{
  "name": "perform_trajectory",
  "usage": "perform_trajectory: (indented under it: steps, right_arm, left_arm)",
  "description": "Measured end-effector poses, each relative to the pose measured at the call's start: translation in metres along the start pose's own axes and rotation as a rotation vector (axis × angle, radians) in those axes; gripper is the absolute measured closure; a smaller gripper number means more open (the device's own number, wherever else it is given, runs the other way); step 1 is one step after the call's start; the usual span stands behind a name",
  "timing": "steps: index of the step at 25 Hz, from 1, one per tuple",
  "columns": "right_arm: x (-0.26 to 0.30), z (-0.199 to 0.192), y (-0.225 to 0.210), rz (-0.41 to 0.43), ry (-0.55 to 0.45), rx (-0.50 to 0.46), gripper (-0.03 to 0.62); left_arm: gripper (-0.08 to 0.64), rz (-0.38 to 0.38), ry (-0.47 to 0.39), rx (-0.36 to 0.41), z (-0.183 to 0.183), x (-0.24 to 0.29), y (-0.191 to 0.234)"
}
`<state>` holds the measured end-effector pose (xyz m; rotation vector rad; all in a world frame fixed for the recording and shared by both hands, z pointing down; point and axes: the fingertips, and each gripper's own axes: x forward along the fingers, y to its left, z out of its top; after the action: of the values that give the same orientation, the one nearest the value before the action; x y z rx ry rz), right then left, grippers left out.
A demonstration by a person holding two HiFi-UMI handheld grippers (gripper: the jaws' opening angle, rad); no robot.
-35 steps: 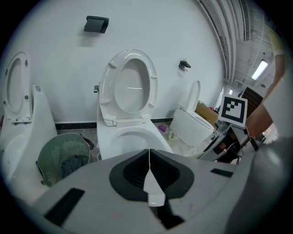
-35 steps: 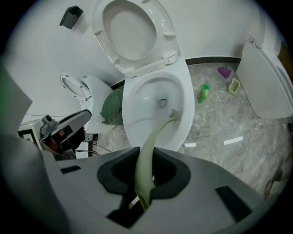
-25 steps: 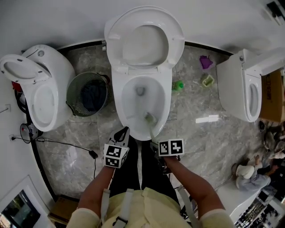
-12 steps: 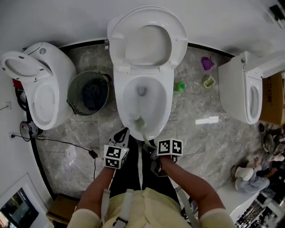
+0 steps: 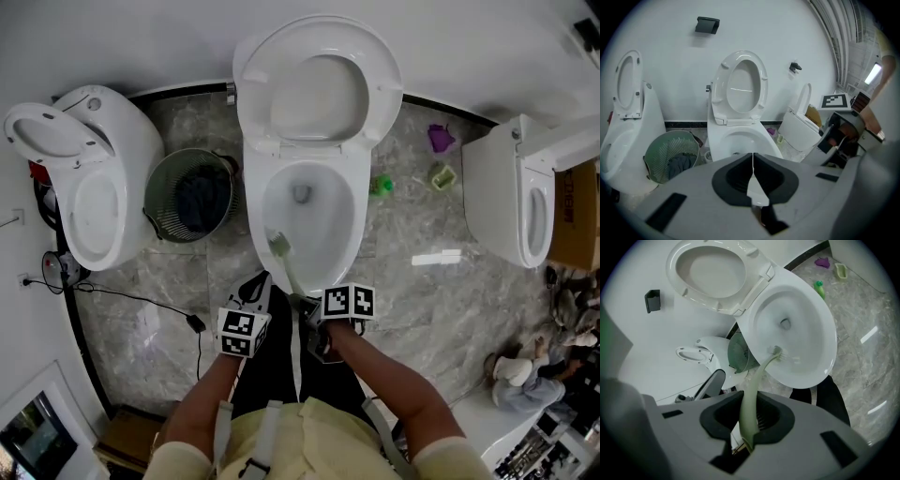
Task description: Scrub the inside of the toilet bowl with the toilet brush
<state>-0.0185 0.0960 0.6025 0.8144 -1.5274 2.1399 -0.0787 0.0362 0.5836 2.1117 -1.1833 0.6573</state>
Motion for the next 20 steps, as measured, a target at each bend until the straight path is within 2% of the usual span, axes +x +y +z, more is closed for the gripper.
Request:
perform_trajectory:
  steps: [13,20]
  right_arm:
    - [0.028,0.065,0.026,0.033,-0.043,-0.103,0.514]
    - [0.031,0.113,0.042,0.064,-0.097,-0.097,0.512]
  left_arm:
    - [0.546,0.012,-0.009,0.017,0.011,-0.004,0.009]
    - [0.546,0.029,-0.006,0.014,0.013,-0.011,0.018]
